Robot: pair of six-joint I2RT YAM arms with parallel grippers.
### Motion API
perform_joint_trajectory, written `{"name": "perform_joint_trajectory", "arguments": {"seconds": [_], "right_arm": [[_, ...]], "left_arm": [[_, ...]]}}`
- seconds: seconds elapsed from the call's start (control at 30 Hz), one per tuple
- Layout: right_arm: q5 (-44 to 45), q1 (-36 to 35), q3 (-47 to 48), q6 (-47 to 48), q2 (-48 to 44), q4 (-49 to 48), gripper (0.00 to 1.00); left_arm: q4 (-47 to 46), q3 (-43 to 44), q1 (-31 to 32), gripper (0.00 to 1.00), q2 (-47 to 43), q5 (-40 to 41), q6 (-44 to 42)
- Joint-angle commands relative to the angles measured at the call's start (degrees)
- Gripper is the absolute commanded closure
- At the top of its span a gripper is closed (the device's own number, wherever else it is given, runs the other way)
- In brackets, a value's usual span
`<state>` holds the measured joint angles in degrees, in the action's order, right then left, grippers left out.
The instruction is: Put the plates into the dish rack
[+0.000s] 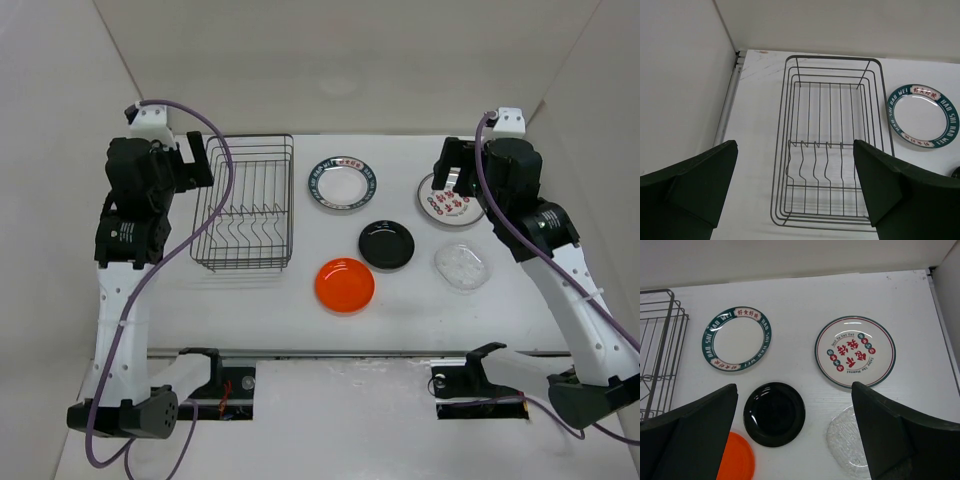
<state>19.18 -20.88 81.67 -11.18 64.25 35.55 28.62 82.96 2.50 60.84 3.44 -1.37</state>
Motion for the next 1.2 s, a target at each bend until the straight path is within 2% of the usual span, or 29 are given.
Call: {"name": "perform_joint_trajectory", "arguments": {"seconds": [0.0, 0.07, 0.17, 0.23, 0.33, 0.37, 0.43, 0.47, 0.5, 0.6, 0.73, 1.07, 1.17], "right_arm": [[1.9, -0.8, 1.2, -0.7, -0.6, -2.3, 0.00], [0.7, -0.8, 1.2, -0.7, -0.6, -3.1, 0.00], [-2.5, -0.8, -2.5, -2.1, 0.7, -9.9, 0.00], [-12.5, 1.6, -4.6, -2.6, 3.0, -17.5, 0.00], [-28.3, 5.1, -3.7, -3.3, 13.6, -25.1, 0.00], [-32.2, 5.8, -0.7, -3.8, 21.3, -25.8, 0.00], [-40.7, 7.1, 5.0, -3.8, 29.9, -25.8, 0.00], [-42.7, 7.1, 10.8, -3.8, 34.0, -24.3, 0.00], [-43.9, 7.1, 13.4, -3.8, 41.2, -24.3, 0.00], [-46.2, 7.8, 21.1, -3.8, 52.4, -24.3, 0.02], [-49.5, 10.0, 27.2, -5.6, 61.3, -23.8, 0.04], [-50.2, 10.5, 34.0, -5.6, 72.3, -16.1, 0.06], [-50.3, 10.5, 34.0, -5.6, 73.0, -15.6, 0.08]], "left_arm": [[-1.6, 0.1, -0.3, 0.00, -1.5, 0.1, 1.4], [-1.6, 0.1, -0.3, 0.00, -2.0, 0.1, 2.6], [-1.6, 0.1, -0.9, 0.00, -2.0, -1.5, 2.6], [-2.3, 0.1, -0.9, 0.00, -2.0, -1.5, 2.6], [-1.8, 0.1, -0.9, 0.00, -1.4, -0.5, 2.6], [-1.8, 0.1, -0.9, 0.00, -1.4, -0.5, 2.1], [-3.2, -1.2, -0.9, 0.00, -2.0, -1.1, 1.4], [-3.2, -1.2, -1.4, 0.00, -2.6, -1.7, 1.4], [-3.2, -1.7, -1.4, 0.00, -3.2, -3.0, 1.4], [-4.5, -3.1, -2.6, 0.00, -3.8, -5.4, 0.8], [-4.5, -3.6, -2.6, 0.00, -3.8, -7.3, 0.2], [-3.9, -4.1, -3.1, 0.00, -3.8, -10.8, -0.8], [-3.9, -4.1, -3.6, 0.00, -3.8, -10.8, -0.8]]}}
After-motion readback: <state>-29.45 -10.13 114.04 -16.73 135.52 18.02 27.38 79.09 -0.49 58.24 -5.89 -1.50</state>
